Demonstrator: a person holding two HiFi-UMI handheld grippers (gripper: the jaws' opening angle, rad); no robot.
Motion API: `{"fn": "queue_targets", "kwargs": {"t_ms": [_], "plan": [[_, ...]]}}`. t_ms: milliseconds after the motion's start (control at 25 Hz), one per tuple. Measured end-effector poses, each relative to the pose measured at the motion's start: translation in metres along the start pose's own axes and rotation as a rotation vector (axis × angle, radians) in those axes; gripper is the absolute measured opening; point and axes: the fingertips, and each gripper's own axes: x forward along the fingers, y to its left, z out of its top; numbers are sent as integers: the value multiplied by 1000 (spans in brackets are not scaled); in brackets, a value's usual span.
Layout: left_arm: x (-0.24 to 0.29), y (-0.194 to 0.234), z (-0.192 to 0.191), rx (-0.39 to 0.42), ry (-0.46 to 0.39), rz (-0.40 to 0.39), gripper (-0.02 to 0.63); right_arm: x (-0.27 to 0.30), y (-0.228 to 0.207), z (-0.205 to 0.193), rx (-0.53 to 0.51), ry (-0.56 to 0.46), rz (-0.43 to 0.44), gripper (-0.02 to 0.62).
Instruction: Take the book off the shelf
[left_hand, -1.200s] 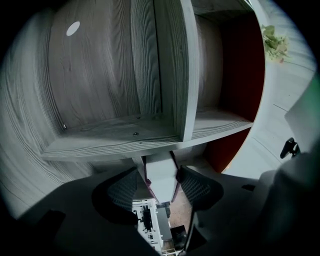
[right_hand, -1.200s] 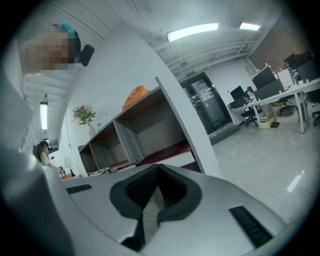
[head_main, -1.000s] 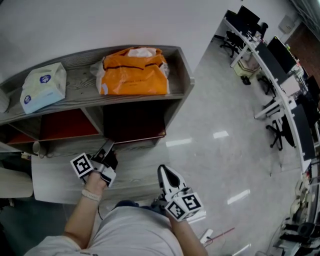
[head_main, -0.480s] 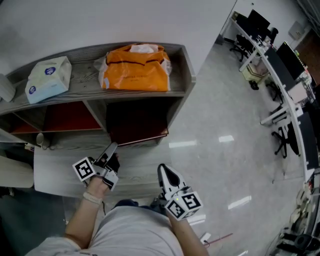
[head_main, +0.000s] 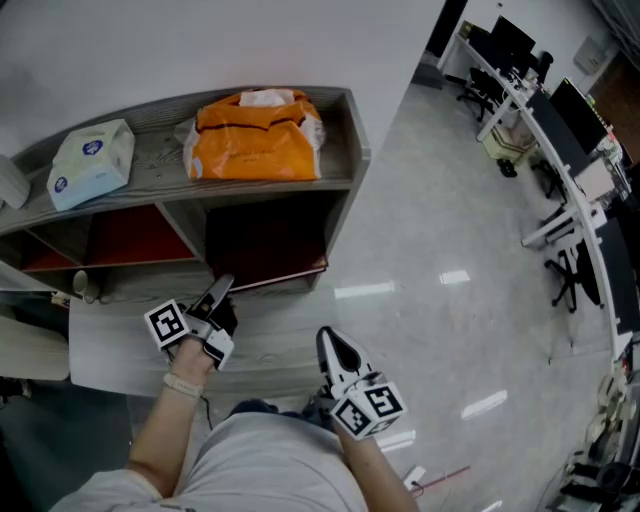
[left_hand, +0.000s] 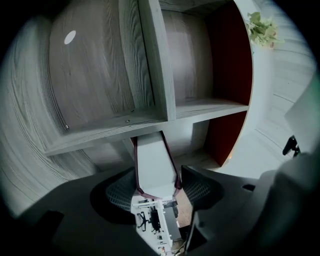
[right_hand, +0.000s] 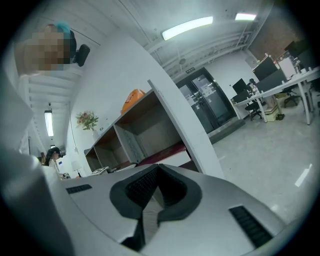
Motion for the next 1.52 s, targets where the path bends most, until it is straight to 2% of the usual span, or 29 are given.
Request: {"fn": "queue_targets", "kwargs": {"t_ms": [320,600,800,1080,1280,1520], "plan": [[-3,2,-6,4,8,23,264,0,0,4,11,-2,23,17],[-20,-4,-17,-26,-6,17,256,8,7,4,14,17,75,17],[-40,-15,-21,-57,-51,-15,249,15,15,0,19,37,119,16],[-73,-35,-25,-52,-108,-56,239,22,19,2,33,43,157,16],[-97,-39,-34,5,-122,-10,236,24,22,10,23,45,179,17],[-133,-33,-24,6,-224,21,236,44,32,0,37,92,245,17]]}}
